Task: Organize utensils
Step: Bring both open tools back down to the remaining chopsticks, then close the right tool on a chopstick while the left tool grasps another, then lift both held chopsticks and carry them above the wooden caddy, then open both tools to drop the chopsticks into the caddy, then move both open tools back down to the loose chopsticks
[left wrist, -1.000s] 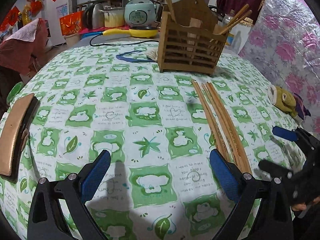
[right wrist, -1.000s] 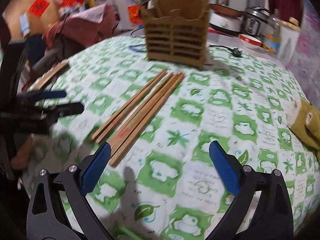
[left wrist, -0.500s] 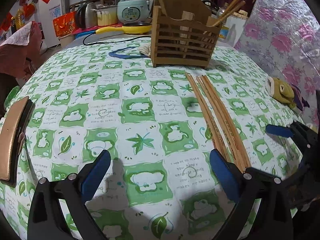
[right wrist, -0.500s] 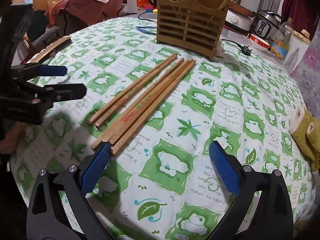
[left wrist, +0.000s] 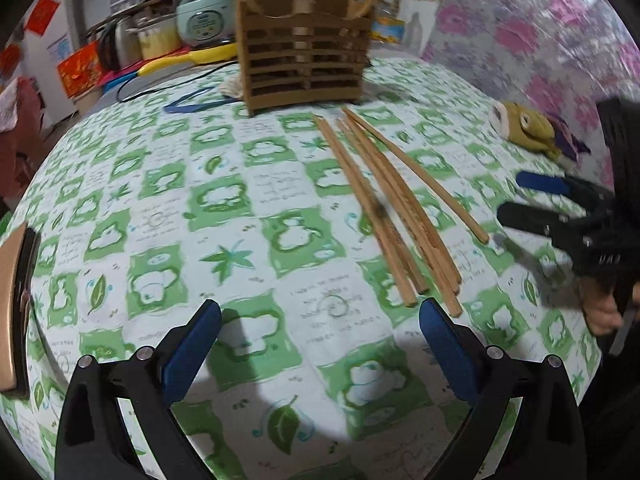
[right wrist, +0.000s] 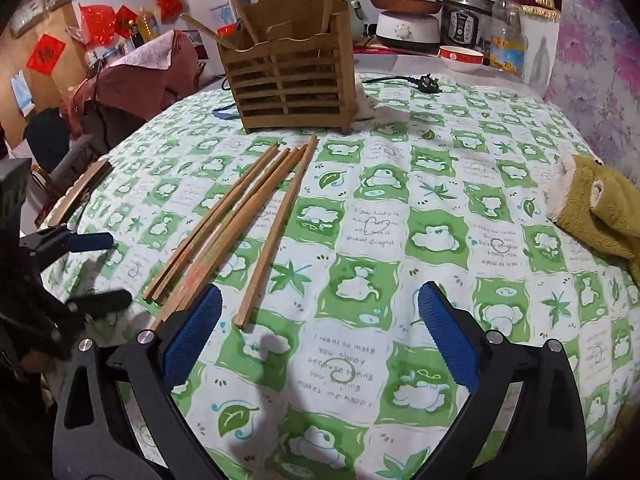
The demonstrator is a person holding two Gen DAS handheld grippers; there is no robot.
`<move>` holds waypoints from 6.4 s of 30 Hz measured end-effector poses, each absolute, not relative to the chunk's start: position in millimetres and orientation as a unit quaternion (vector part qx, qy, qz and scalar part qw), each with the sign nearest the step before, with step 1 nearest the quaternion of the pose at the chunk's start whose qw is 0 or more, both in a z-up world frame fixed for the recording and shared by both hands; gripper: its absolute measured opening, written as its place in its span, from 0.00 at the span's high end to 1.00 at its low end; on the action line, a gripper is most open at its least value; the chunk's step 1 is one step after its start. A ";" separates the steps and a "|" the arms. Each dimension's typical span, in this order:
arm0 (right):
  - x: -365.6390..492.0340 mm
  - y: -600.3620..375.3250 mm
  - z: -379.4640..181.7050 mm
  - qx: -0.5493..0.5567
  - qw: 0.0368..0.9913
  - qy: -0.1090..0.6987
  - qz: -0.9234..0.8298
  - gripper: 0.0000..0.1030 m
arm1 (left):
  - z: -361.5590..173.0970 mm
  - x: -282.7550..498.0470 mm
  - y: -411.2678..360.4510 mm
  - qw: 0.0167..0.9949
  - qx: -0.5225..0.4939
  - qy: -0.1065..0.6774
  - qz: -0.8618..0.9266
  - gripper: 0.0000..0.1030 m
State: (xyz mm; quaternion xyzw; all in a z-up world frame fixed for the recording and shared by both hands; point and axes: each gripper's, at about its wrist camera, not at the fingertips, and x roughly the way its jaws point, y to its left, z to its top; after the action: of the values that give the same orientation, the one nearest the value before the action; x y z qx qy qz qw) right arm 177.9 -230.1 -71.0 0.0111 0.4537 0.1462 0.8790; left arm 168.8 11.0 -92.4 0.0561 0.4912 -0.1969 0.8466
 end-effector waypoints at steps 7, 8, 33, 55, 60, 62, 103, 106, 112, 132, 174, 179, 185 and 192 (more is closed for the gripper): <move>179.5 -235.8 -72.6 0.035 0.875 0.458 0.154 0.08 | -99.6 172.8 -12.7 0.835 0.110 0.496 -0.209 0.05; 180.3 -236.1 -73.3 0.037 0.874 0.459 0.155 0.08 | -99.9 174.4 -12.6 0.835 0.109 0.497 -0.210 0.05; 174.3 -223.5 -68.9 0.000 0.879 0.446 0.170 0.12 | -94.3 185.5 15.1 0.857 0.061 0.485 -0.163 0.26; 170.6 -197.9 -77.9 -0.051 0.857 0.469 0.208 0.60 | -94.6 174.9 -2.9 0.850 0.073 0.481 -0.204 0.55; 173.3 -196.0 -82.3 -0.055 0.850 0.481 0.206 0.81 | -94.0 176.6 -0.1 0.850 0.064 0.481 -0.204 0.73; 175.7 -201.8 -82.6 -0.038 0.851 0.483 0.202 0.90 | -93.9 177.9 2.4 0.851 0.055 0.482 -0.203 0.83; 146.3 -238.8 84.3 0.010 0.953 0.264 0.147 0.93 | 80.2 175.7 -8.4 0.923 0.032 0.325 -0.203 0.95; 153.3 -234.5 90.4 0.008 0.954 0.260 0.148 0.93 | 89.3 190.7 -7.7 0.921 0.027 0.329 -0.207 0.95; 182.0 -220.4 108.9 0.002 0.956 0.248 0.156 0.93 | 118.5 230.0 -9.5 0.927 0.025 0.317 -0.198 0.95; 344.4 -193.0 125.9 0.038 0.961 0.241 0.131 0.90 | 123.5 380.6 -5.4 0.944 -0.053 0.285 -0.156 0.93; 135.0 -214.9 64.7 0.009 0.964 0.242 0.108 0.09 | 21.2 165.9 42.1 0.939 0.017 0.339 -0.057 0.05; 149.9 -224.1 31.2 0.019 0.953 0.285 0.098 0.09 | -18.7 162.7 32.7 0.926 0.039 0.370 -0.068 0.05; 170.2 -242.0 -1.8 0.039 0.943 0.323 0.072 0.09 | -51.4 157.8 20.1 0.903 0.058 0.409 -0.123 0.05; 185.3 -255.2 -32.1 0.060 0.930 0.356 0.062 0.09 | -74.5 146.3 1.0 0.868 0.096 0.441 -0.208 0.05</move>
State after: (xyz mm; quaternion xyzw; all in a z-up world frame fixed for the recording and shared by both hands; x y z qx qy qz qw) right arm 185.3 -255.2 -32.1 0.0603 0.3563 0.0616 0.9304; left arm 146.3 1.0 -74.5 0.0961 0.4410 -0.2078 0.8678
